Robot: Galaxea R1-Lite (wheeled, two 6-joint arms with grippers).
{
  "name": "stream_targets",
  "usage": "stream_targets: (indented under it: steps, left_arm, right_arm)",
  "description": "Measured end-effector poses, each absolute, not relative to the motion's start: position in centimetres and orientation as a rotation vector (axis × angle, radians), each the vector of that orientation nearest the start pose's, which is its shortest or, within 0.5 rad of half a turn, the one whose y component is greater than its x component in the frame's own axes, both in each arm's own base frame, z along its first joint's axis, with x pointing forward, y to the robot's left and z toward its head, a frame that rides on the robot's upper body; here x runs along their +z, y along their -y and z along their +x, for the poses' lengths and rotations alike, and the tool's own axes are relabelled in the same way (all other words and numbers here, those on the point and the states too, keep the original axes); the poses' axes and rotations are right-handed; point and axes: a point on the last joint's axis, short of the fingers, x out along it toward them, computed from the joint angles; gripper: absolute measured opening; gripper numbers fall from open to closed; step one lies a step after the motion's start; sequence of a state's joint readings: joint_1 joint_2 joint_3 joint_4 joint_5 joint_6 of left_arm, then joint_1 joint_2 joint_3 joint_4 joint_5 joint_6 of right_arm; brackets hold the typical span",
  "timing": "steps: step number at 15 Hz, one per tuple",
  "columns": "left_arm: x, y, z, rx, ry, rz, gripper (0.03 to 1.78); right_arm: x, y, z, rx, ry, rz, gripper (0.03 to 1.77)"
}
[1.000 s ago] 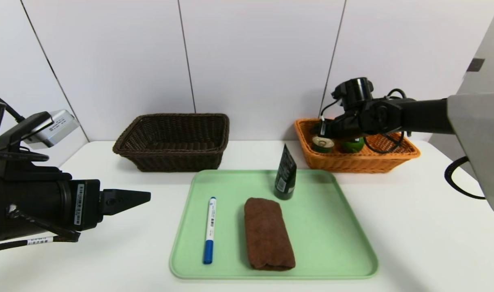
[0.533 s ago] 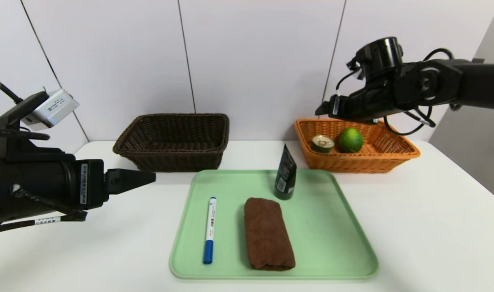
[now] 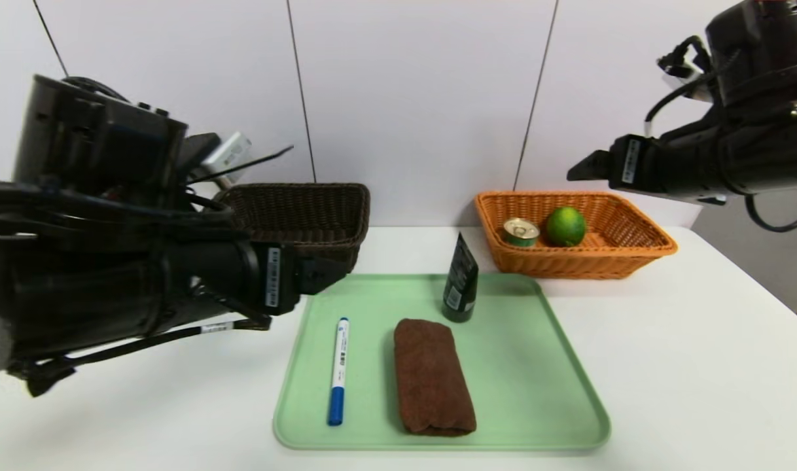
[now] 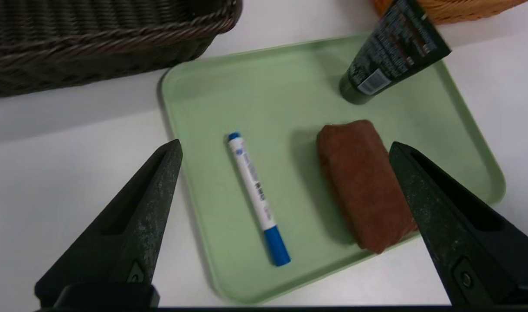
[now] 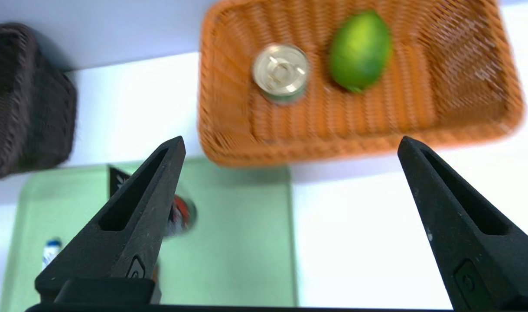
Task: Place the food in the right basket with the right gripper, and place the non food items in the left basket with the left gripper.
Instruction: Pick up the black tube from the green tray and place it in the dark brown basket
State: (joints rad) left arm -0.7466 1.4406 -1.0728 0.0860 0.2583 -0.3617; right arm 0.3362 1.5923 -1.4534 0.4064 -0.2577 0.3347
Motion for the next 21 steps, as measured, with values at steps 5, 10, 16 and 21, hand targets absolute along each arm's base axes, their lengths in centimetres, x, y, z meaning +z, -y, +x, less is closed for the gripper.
stream_targets:
  steps: [5,10,16,21]
  left_arm:
    - [24.8,22.9,18.2,-0.496,-0.451,-0.15,1.69]
    - [23.5,27.5,18.0,-0.571,-0.473,-0.16,1.69]
    - [21.6,32.5,19.9,-0.528,-0.421,-0.168,1.69]
    - [19.2,35.5,21.5,-0.451,-0.407,-0.136,1.69]
  right_arm:
    - [28.9,-4.7,22.6,-0.111,-0.538,0.196,1.69]
    - [28.7,-3.2,21.6,-0.161,-0.533,0.237,1.69]
    - [27.8,-2.4,21.9,-0.186,-0.453,0.266,1.69]
    - [27.4,-1.4,22.0,-0.187,-0.469,0.286,1.69]
